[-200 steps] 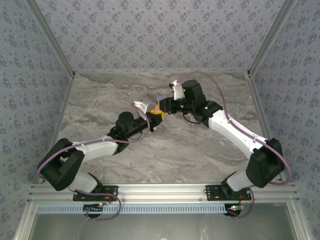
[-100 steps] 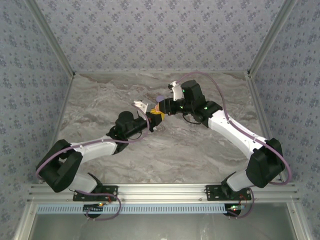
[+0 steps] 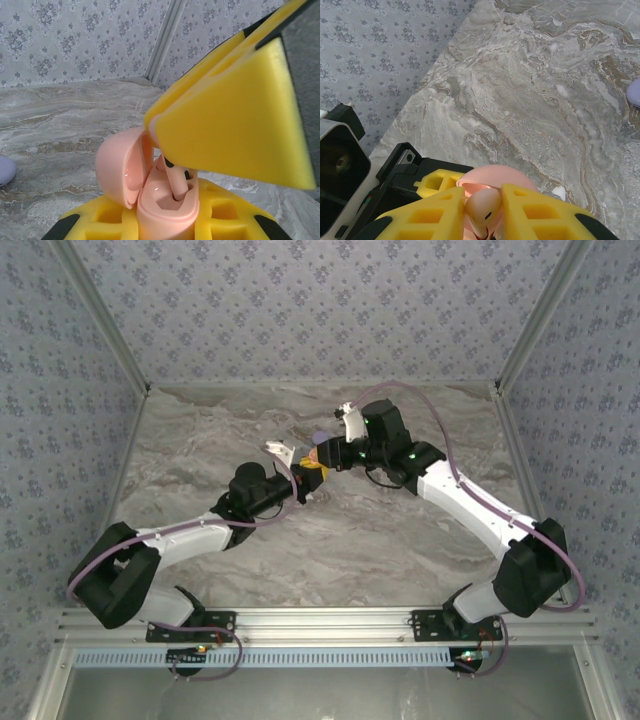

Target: Insert wireless bluetooth earbuds into charging case

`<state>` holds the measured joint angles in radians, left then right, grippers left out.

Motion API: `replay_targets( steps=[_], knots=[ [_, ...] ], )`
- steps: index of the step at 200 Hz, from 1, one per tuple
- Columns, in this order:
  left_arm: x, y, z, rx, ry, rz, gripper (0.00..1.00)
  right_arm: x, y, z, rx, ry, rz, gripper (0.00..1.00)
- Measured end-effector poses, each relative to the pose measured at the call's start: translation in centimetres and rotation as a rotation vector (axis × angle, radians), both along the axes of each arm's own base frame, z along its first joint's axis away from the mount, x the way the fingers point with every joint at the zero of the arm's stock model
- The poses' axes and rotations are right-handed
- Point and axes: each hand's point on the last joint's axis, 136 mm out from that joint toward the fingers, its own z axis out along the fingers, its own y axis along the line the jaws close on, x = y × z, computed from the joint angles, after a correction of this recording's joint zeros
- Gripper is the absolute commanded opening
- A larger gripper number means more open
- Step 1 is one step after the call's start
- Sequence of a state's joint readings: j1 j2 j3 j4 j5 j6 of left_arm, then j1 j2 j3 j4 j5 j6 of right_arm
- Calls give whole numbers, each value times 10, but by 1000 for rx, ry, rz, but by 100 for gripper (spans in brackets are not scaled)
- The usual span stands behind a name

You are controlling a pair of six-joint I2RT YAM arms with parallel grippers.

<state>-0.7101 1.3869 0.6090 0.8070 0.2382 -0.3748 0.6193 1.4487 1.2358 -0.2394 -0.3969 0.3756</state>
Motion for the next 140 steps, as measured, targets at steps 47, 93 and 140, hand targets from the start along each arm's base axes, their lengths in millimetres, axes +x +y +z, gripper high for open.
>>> replay_targets(
  steps=[47, 93, 140],
  knots=[
    [-1, 0, 1, 0, -1, 2, 7, -2, -1, 2, -3, -4, 0, 27],
    [1, 1, 1, 5, -7, 14, 7, -4, -2, 4, -9, -10, 1, 28],
    [1, 1, 0, 15, -12, 16, 7, -6, -2, 3, -14, -7, 4, 28]
  ],
)
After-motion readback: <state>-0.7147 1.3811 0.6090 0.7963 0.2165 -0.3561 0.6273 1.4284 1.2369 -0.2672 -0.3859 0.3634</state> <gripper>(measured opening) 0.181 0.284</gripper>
